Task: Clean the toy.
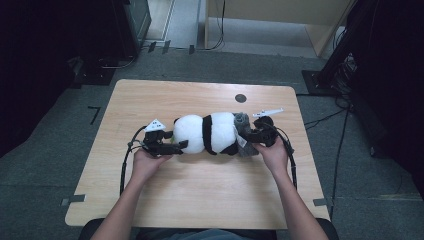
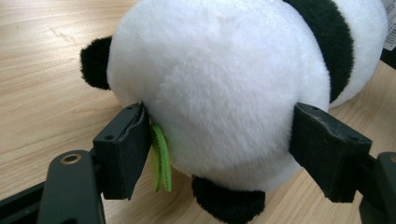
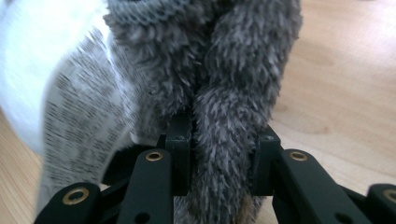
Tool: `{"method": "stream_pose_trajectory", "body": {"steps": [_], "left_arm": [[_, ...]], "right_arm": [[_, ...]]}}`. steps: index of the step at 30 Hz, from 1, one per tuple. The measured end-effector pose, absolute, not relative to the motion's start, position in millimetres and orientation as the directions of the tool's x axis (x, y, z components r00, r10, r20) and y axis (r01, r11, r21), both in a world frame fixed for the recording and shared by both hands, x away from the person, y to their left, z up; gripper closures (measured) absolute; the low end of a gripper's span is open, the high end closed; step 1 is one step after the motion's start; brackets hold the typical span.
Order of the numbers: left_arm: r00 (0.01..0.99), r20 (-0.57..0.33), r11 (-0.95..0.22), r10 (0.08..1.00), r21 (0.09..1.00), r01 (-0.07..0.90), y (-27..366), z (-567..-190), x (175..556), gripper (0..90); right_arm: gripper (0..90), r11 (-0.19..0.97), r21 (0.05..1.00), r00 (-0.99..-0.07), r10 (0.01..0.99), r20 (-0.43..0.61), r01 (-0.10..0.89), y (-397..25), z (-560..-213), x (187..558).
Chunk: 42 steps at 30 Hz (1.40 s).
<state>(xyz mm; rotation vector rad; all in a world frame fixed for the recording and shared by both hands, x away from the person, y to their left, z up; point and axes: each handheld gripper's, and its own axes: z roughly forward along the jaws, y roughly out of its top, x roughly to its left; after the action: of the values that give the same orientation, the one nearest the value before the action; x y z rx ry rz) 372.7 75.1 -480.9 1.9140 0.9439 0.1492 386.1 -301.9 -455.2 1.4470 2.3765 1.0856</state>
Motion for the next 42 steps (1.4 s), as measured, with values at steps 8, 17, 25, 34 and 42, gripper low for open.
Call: {"method": "stream_pose_trajectory", "body": {"steps": [8,17,25,34,42], "left_arm": [[0.693,-0.273,-0.241,0.667,0.801,0.548,75.7,-481.7,371.3,22.9],[0.695,-0.271,-0.243,0.666,0.802,0.546,76.0,-481.6,371.3,22.9],[0.695,-0.270,-0.242,0.666,0.803,0.544,76.0,-481.6,371.4,22.9],[0.696,-0.262,-0.247,0.668,0.805,0.540,76.1,-481.4,371.2,23.0],[0.693,-0.254,-0.246,0.675,0.808,0.536,76.4,-479.9,370.3,23.5]], "right_arm": [[71.4,0.277,0.610,-0.514,0.820,0.252,0.742,-305.1,-467.3,389.8],[73.7,0.232,0.652,-0.489,0.837,0.244,0.722,-318.6,-449.3,383.9],[73.8,0.219,0.712,-0.499,0.841,0.210,0.668,-323.3,-418.4,374.1],[74.1,0.250,0.753,-0.540,0.826,0.163,0.609,-307.6,-385.6,363.7],[74.7,0.328,0.772,-0.610,0.787,0.096,0.545,-278.5,-359.2,353.2]]}}
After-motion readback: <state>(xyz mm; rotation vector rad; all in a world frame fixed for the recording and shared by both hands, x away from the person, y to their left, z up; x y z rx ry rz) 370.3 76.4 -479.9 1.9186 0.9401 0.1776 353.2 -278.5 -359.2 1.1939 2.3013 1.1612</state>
